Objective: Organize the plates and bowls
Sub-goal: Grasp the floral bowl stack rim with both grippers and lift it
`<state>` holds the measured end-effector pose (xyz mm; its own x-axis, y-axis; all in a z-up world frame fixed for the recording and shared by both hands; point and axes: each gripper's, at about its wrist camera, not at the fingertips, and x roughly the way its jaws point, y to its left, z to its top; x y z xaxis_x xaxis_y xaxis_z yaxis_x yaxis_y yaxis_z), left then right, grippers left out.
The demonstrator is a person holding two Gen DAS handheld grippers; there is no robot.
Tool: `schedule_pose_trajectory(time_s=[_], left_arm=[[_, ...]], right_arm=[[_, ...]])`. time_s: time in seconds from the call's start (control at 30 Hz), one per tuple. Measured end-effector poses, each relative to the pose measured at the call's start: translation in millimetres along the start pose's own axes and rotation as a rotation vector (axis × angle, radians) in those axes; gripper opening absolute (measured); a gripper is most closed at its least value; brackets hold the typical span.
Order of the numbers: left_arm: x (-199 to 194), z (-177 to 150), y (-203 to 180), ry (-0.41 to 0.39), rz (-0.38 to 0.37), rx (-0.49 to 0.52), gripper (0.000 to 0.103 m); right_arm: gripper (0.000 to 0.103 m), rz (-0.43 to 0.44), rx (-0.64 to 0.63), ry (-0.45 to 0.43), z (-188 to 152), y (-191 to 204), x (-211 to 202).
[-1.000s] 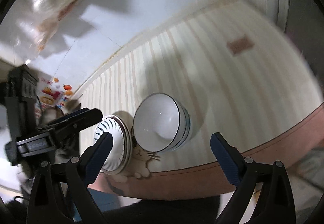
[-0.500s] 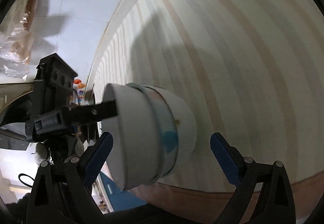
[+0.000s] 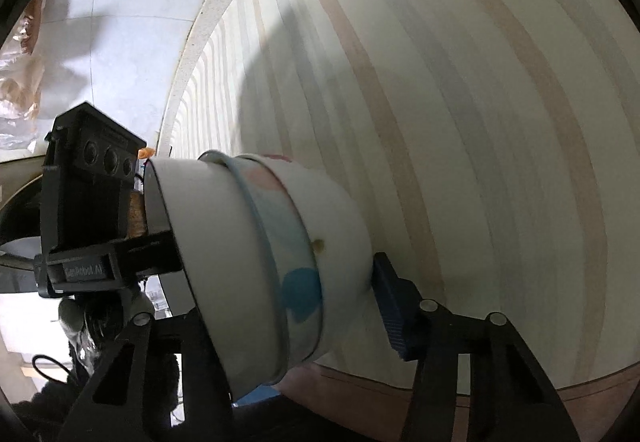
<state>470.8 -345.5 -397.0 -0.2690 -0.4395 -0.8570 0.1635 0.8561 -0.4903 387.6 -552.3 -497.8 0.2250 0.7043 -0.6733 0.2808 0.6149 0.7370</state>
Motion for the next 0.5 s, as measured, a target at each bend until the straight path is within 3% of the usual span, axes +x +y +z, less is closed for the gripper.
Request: schedule_pose_trajectory(time_s=[0.23,0.5], left_arm=[[-19.4,-4.4,0.6,-0.032,0.011,-0.027,0.061],[-64.9,-17.4,15.9,-0.103,-0.001,-0.044,0.061]], right_arm=[[0.055,0.024,0.012,0.025,4.9,12.6,-0.4],[0.055,0.009,-0.055,0.037,9.1,55.9,-5.7]])
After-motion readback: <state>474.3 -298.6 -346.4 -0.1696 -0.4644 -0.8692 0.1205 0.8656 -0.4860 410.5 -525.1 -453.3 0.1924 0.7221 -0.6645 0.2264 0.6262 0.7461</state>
